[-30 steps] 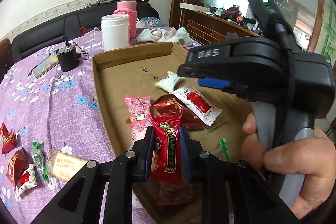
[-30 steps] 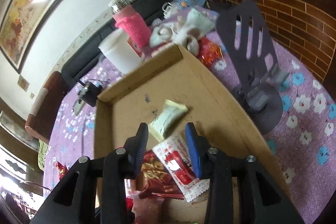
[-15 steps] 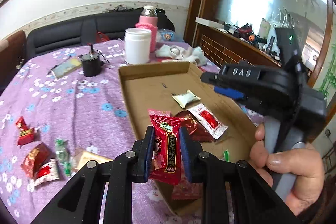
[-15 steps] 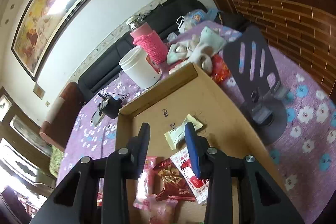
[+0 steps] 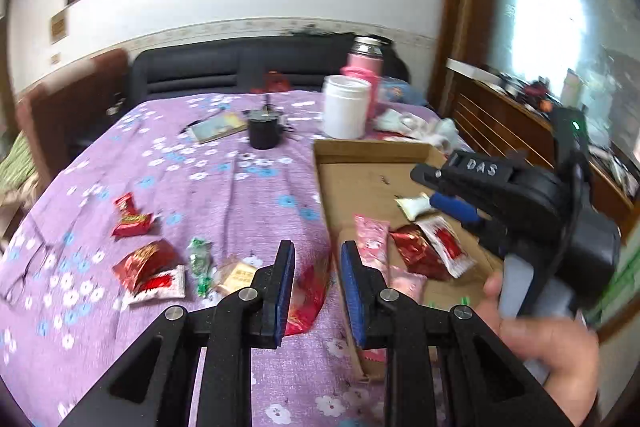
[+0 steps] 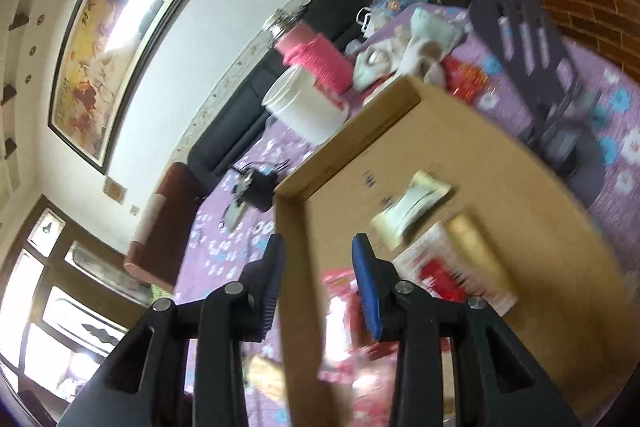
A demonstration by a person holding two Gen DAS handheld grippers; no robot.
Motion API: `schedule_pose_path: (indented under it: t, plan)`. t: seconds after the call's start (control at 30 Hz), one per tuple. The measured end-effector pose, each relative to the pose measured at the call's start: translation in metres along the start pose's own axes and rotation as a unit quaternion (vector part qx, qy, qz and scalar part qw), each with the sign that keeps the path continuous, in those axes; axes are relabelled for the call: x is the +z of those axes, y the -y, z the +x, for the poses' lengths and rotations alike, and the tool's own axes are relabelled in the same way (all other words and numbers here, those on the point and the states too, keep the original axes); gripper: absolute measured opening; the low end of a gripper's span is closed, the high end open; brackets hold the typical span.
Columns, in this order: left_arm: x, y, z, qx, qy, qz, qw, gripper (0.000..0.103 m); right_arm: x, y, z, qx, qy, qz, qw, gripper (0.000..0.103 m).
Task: Organize snacks
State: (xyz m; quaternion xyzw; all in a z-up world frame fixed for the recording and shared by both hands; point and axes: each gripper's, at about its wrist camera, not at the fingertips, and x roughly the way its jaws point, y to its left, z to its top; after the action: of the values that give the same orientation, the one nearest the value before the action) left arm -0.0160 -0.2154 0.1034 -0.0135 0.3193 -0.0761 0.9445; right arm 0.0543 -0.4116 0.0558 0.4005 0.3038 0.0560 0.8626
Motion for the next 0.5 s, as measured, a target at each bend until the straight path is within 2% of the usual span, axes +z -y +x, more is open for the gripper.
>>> schedule_pose_path:
  t: [0.07, 0.17, 0.33, 0.4, 0.5]
  plan:
    - [-0.001, -0.001, 0.004, 0.048, 0.004, -0.005, 0.9988, 0.024, -0.007, -0.003, 0.0, 0.007, 0.003, 0.012, 1.0, 0.035]
    - [-0.004, -0.002, 0.009, 0.084, 0.002, -0.014, 0.9964, 0.024, -0.015, -0.013, -0.004, 0.007, 0.017, 0.008, 1.0, 0.038]
    - [-0.011, 0.008, 0.022, 0.04, -0.025, -0.014, 0.9988, 0.024, -0.01, -0.015, -0.02, -0.015, 0.052, 0.001, 0.999, 0.041]
    - [-0.011, 0.016, 0.026, 0.034, -0.034, -0.009, 0.9988, 0.024, -0.006, -0.01, -0.026, -0.012, 0.062, 0.014, 0.998, 0.049]
    - [-0.008, 0.01, 0.03, 0.031, -0.041, -0.031, 0.9982, 0.024, -0.003, -0.004, -0.031, 0.004, 0.06, 0.039, 0.997, 0.061]
